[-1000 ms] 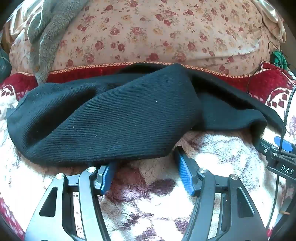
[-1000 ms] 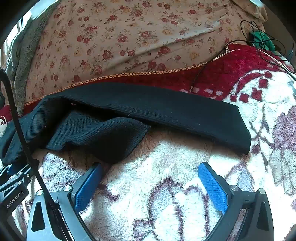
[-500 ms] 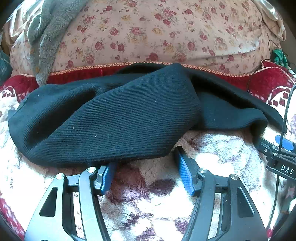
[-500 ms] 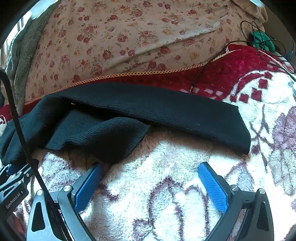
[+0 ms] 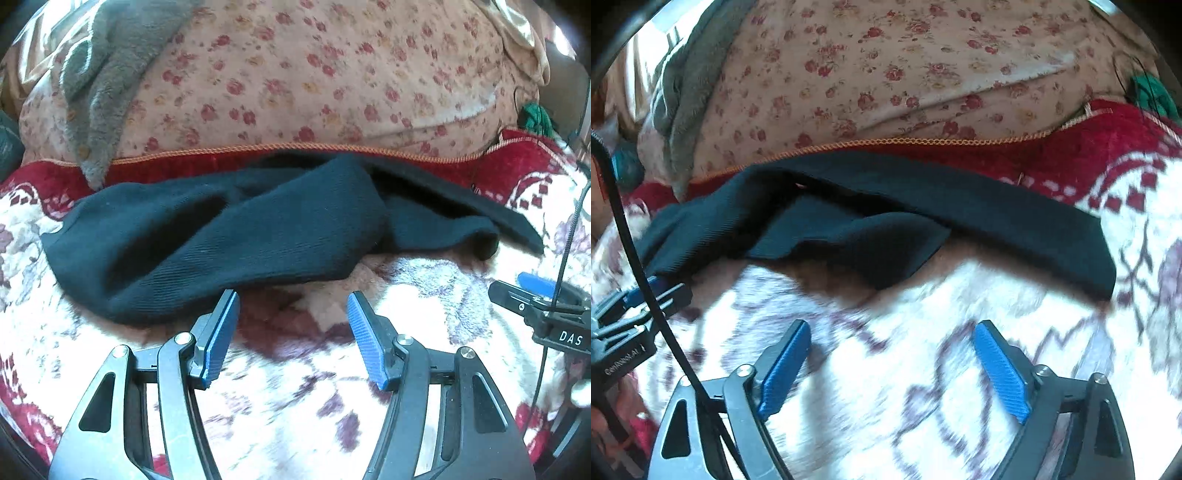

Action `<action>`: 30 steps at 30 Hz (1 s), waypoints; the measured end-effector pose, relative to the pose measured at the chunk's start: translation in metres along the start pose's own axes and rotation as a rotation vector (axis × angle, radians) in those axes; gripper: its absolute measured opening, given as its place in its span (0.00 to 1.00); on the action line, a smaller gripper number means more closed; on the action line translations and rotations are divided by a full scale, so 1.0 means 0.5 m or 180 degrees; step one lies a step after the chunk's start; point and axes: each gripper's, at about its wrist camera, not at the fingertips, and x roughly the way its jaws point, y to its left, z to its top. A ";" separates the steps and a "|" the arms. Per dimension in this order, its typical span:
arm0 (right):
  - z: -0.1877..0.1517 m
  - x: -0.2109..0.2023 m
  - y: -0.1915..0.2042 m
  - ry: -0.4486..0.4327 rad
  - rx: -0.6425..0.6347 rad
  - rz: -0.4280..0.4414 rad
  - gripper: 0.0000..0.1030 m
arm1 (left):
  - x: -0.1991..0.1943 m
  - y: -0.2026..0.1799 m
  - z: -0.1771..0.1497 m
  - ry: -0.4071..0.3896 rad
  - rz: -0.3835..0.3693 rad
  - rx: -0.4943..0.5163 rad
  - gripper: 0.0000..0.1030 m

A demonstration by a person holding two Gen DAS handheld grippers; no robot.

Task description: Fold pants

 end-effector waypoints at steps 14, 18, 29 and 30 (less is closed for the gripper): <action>-0.025 -0.042 0.049 0.0135 0.0271 0.0442 0.71 | -0.070 0.121 -0.014 -0.0154 0.0222 -0.0352 0.59; -0.027 -0.050 0.047 0.0083 0.0355 0.0550 0.63 | -0.074 0.136 -0.017 -0.0160 0.0242 -0.0391 0.59; -0.021 -0.070 0.077 -0.0057 0.0144 0.0501 0.63 | -0.077 0.148 -0.022 -0.0173 0.0259 -0.0441 0.59; -0.020 -0.069 0.080 -0.0048 0.0131 0.0482 0.63 | -0.076 0.149 -0.021 -0.0169 0.0255 -0.0448 0.59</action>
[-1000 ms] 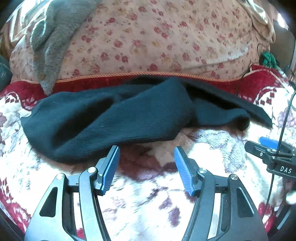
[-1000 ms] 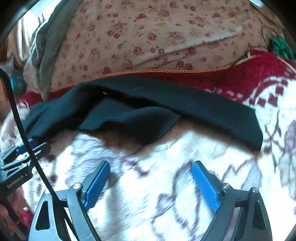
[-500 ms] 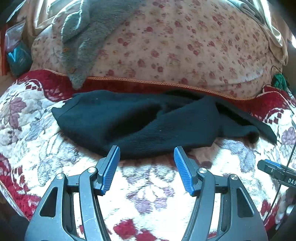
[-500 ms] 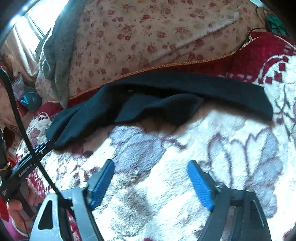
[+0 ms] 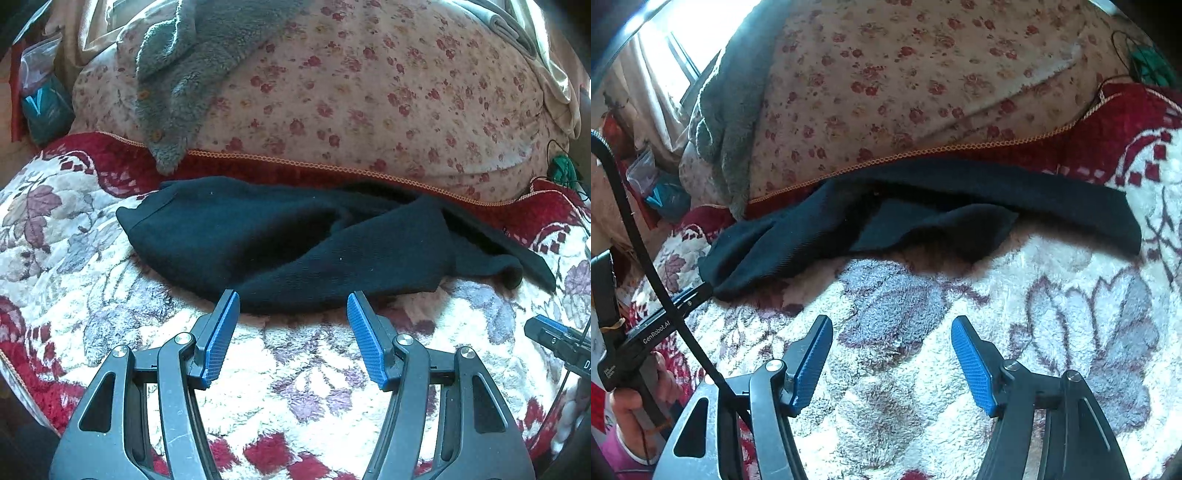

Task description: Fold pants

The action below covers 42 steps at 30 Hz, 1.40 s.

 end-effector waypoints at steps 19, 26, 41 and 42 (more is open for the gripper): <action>0.001 0.009 -0.039 0.0108 0.0242 -0.0046 0.63 | 0.016 0.042 0.005 0.0117 0.0013 -0.0108 0.59; 0.011 0.004 -0.093 0.0079 0.0421 -0.0046 0.63 | 0.034 0.136 -0.001 0.0193 0.0223 -0.0330 0.59; 0.066 0.090 -0.067 0.0177 0.0684 0.0381 0.63 | 0.061 0.215 0.017 0.0259 0.0306 -0.0699 0.59; 0.067 0.093 -0.067 0.0162 0.0707 0.0383 0.63 | 0.066 0.215 0.018 0.0265 0.0294 -0.0711 0.59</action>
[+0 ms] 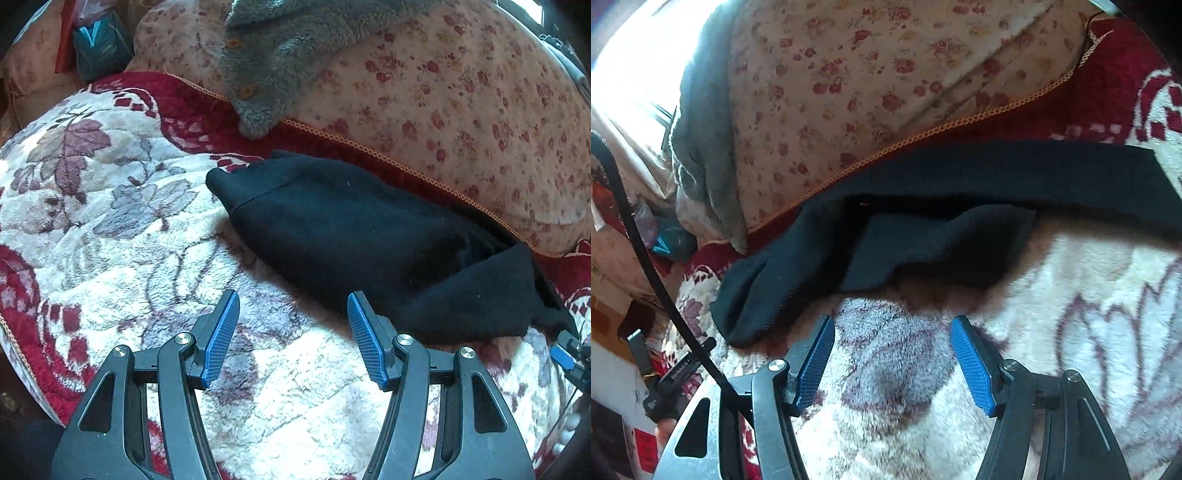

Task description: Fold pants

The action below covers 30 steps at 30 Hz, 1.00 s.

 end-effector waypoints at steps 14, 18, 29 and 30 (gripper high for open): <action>0.051 0.040 -0.036 -0.0196 0.0534 0.0299 0.60 | 0.066 -0.015 0.045 0.0172 -0.0233 -0.0371 0.59; 0.058 0.047 -0.055 -0.0305 0.0617 0.0310 0.38 | 0.080 -0.024 0.059 0.0186 -0.0238 -0.0473 0.59; 0.046 -0.010 -0.056 -0.0509 0.0380 0.0487 0.07 | 0.010 -0.015 0.066 -0.0005 -0.0527 -0.0287 0.08; 0.045 -0.023 -0.055 -0.0528 0.0348 0.0482 0.07 | 0.003 -0.013 0.068 -0.0005 -0.0560 -0.0275 0.08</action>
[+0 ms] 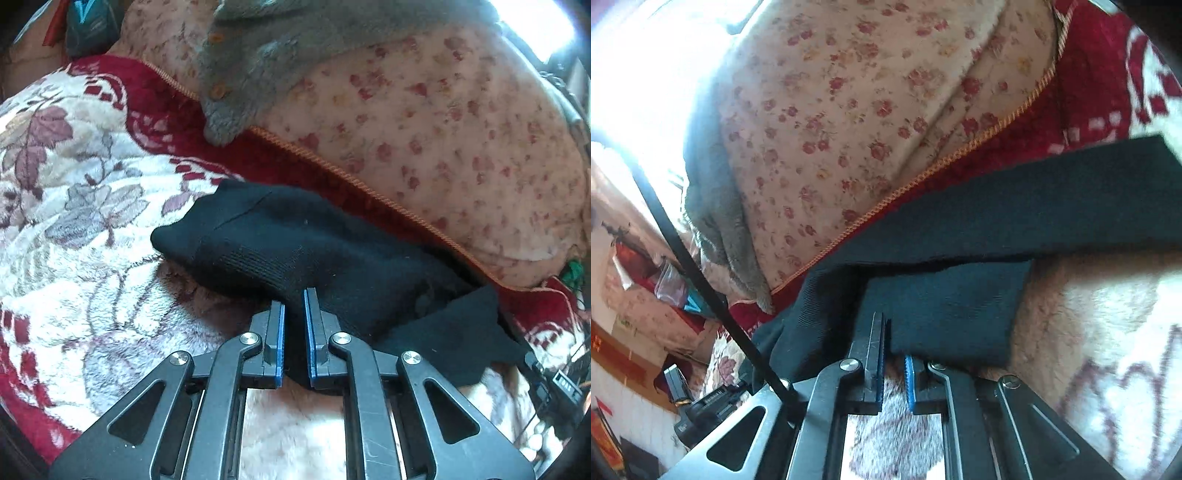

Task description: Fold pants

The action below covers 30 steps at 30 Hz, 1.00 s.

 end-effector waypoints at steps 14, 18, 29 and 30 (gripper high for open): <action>-0.024 -0.058 -0.004 0.0168 0.0086 0.0034 0.53 | -0.018 -0.004 -0.020 0.0090 -0.0059 -0.0020 0.08; -0.020 -0.004 -0.022 0.0169 0.0304 -0.0016 0.53 | -0.013 0.000 -0.019 0.0109 -0.0037 0.0003 0.08; 0.023 0.047 -0.067 -0.0092 0.0685 0.0437 0.05 | -0.024 0.005 -0.021 0.0115 -0.0092 -0.0037 0.08; 0.021 0.035 -0.061 -0.0121 0.0672 0.0499 0.04 | -0.030 0.004 -0.019 0.0111 -0.0120 -0.0041 0.08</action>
